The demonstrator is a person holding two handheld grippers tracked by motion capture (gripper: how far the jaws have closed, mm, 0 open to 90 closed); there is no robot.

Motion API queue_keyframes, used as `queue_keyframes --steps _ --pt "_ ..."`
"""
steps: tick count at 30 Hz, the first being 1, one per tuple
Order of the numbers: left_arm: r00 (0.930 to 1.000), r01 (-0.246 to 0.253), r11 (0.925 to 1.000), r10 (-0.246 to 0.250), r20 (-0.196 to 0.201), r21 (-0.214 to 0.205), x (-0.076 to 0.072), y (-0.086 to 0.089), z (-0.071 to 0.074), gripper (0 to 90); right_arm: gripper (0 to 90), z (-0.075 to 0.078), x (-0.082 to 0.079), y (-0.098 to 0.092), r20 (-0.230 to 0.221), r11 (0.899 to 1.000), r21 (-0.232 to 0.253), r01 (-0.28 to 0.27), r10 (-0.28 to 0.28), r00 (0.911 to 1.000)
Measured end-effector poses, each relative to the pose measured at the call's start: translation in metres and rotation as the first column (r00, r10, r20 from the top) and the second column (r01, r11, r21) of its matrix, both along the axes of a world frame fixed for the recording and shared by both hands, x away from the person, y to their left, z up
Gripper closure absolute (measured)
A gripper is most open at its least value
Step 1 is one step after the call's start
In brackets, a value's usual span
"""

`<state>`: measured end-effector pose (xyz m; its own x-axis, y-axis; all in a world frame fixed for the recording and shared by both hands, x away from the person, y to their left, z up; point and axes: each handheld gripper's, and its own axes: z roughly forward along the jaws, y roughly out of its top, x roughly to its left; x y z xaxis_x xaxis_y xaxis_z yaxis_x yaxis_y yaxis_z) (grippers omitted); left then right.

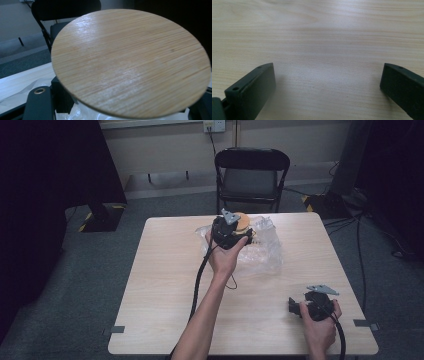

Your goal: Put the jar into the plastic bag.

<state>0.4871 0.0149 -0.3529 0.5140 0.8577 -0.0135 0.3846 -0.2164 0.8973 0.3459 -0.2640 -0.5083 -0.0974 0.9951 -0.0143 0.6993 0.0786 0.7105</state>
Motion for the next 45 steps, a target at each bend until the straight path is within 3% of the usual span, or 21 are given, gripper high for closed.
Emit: queue_keyframes --steps 9,18,45 --pt "0.9994 -0.022 0.9997 0.022 -0.025 0.012 0.012 -0.005 -0.016 25.9 0.0 0.0 0.0 0.0 0.0 1.0 0.0 0.001 -0.001 1.0" --pt "0.999 -0.013 0.9996 0.013 -0.042 0.023 0.021 -0.011 -0.032 25.9 0.0 0.0 0.0 0.0 0.0 1.0 0.001 0.001 -0.001 1.0" --pt "0.9975 -0.006 0.9974 0.011 -0.07 0.072 0.034 -0.023 -0.065 25.9 0.0 0.0 0.0 0.0 0.0 1.0 0.001 0.001 -0.001 1.0"
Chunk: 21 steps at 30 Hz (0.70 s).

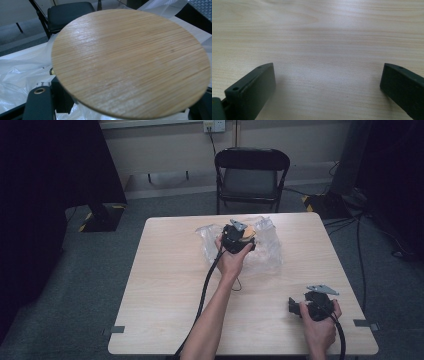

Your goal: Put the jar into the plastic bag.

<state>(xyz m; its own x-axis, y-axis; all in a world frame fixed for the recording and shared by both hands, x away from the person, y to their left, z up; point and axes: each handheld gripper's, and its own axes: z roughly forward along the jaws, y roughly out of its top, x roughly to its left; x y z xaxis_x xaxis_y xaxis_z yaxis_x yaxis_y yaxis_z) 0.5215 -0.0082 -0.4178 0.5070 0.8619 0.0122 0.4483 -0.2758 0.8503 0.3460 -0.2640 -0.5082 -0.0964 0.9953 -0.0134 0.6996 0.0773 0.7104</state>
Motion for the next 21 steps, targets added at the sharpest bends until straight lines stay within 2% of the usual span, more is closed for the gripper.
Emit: queue_keyframes --steps 8,16,21 --pt "0.9998 0.0 1.0 0.0 -0.018 0.009 0.0022 -0.0013 -0.0072 25.9 0.0 0.0 0.0 0.0 0.0 1.0 -0.001 0.0 0.0 1.0" --pt "0.9999 0.002 0.9999 -0.002 -0.012 0.013 0.0011 -0.0036 -0.0082 25.8 0.0 0.0 0.0 0.0 0.0 1.0 0.0 0.0 0.0 1.0" --pt "0.9993 0.006 0.9997 -0.005 -0.036 0.023 0.0006 -0.0019 -0.0066 25.8 0.0 0.0 0.0 0.0 0.0 1.0 -0.001 0.0 0.0 1.0"
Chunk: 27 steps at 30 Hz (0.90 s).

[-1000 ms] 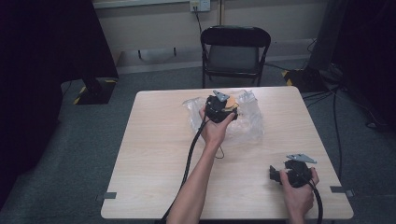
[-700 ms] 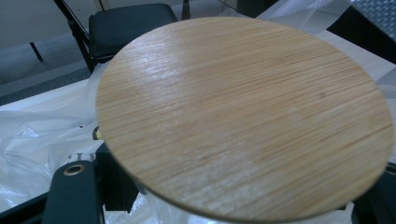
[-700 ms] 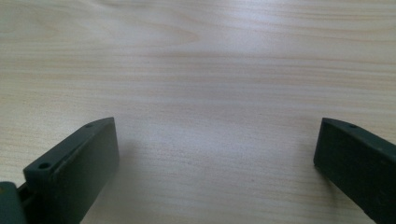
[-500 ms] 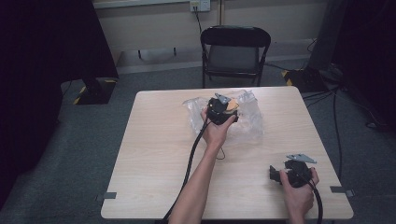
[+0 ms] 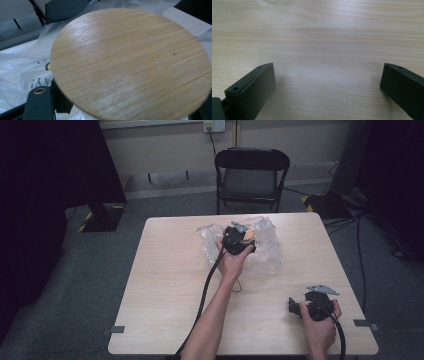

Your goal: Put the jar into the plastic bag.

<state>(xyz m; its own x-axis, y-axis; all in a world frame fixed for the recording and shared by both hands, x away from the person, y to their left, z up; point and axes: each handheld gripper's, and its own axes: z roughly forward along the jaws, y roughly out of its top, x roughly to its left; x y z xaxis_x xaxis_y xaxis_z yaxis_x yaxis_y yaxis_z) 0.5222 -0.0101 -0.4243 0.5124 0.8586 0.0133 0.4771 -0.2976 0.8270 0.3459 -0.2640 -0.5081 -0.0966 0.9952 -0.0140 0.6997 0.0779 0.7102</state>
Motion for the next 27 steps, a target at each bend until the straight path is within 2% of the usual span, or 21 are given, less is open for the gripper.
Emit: queue_keyframes --steps 6,8,12,18,21,23,24,26,27 --pt "0.9999 -0.004 1.0 0.004 -0.015 0.008 -0.0015 0.0004 0.0009 25.7 0.0 0.0 0.0 0.0 0.001 1.0 0.0 0.0 0.0 1.0" --pt "0.9994 -0.014 0.9999 0.014 -0.03 0.0 -0.001 0.0017 0.0013 25.6 0.0 0.0 0.0 0.0 0.0 1.0 0.0 0.0 0.0 1.0" --pt "0.9994 0.001 1.0 -0.001 -0.036 -0.001 -0.001 0.0032 0.0014 25.2 0.0 -0.0001 0.0001 -0.0001 0.002 1.0 -0.001 -0.001 0.001 1.0" --pt "0.9991 0.002 1.0 -0.001 -0.042 0.007 -0.0011 -0.0002 -0.0011 15.4 0.0 -0.0001 0.0001 -0.0001 0.002 1.0 -0.001 -0.001 0.001 1.0" --pt "0.9993 -0.014 0.9999 0.014 -0.035 -0.002 -0.0018 -0.0008 0.0002 10.2 0.0 -0.0001 0.0001 -0.0001 0.002 1.0 -0.001 -0.001 0.001 1.0" --pt "0.9988 -0.014 0.999 0.012 -0.048 -0.043 -0.0013 0.0002 0.0034 8.5 0.0 -0.0001 0.0001 0.0 0.001 1.0 0.0 0.0 0.0 1.0" --pt "0.999 -0.015 0.9996 0.014 -0.043 -0.022 -0.001 0.0 0.0047 7.1 0.0 -0.0001 0.0001 0.0 0.001 1.0 0.0 0.0 0.0 1.0" --pt "0.9991 -0.025 0.9996 0.024 -0.034 -0.014 -0.001 0.0016 0.0067 5.3 0.0 0.0 0.0 0.0 0.0 1.0 0.0 0.0 0.0 1.0" --pt "0.9987 -0.03 0.9993 0.029 -0.042 -0.02 -0.0011 0.0027 0.0073 5.0 0.0 -0.0001 0.0 0.0 0.001 1.0 0.0 0.0 0.0 1.0"
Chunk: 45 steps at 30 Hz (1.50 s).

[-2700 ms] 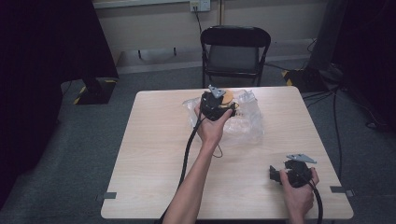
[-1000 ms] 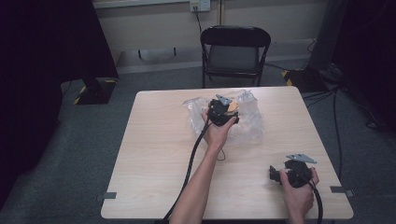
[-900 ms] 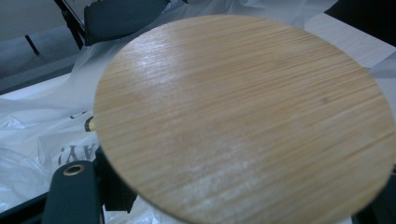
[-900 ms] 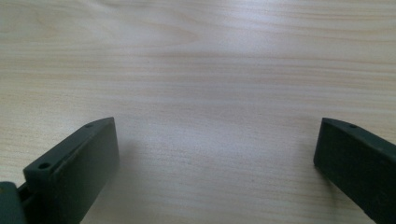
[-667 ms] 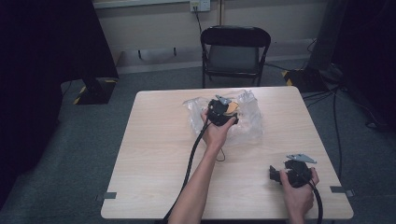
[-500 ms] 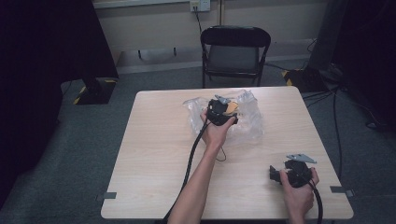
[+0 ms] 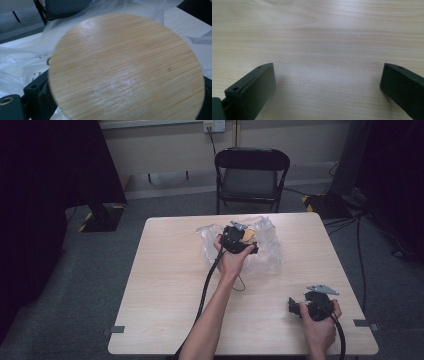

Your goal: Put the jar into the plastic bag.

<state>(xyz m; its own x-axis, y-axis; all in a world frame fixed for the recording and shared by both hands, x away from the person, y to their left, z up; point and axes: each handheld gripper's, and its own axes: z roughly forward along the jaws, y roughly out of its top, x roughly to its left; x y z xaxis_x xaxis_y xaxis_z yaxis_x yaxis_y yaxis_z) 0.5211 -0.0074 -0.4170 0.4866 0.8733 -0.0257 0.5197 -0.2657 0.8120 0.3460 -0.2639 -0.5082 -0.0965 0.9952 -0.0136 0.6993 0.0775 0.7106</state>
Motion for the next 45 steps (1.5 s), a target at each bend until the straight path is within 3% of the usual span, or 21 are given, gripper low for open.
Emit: queue_keyframes --steps 3,16,21,33,45 --pt "1.0 0.0 0.9999 0.0 0.002 0.013 -0.001 0.0 0.002 3.5 0.0 0.0 0.0 0.0 0.0 1.0 0.0 0.0 0.0 1.0" --pt "0.9996 -0.008 0.9998 0.009 0.027 -0.02 -0.008 0.012 0.016 3.4 0.0 0.0 0.0 0.0 0.0 1.0 0.001 0.0 0.0 1.0" --pt "0.9988 -0.004 1.0 0.004 0.049 -0.005 -0.013 0.014 0.021 3.5 0.0 0.0 0.0 0.0 0.0 1.0 0.0 0.0 0.0 1.0" --pt "0.9986 0.011 0.9983 -0.008 0.052 -0.057 -0.019 0.023 0.031 3.0 0.0 0.0 0.0 0.0 0.0 1.0 0.001 0.001 -0.001 1.0" --pt "0.9967 0.048 0.9959 -0.043 0.069 -0.077 -0.031 0.027 0.039 3.0 0.0 0.0 0.0 0.0 0.0 1.0 0.001 0.001 -0.001 1.0"
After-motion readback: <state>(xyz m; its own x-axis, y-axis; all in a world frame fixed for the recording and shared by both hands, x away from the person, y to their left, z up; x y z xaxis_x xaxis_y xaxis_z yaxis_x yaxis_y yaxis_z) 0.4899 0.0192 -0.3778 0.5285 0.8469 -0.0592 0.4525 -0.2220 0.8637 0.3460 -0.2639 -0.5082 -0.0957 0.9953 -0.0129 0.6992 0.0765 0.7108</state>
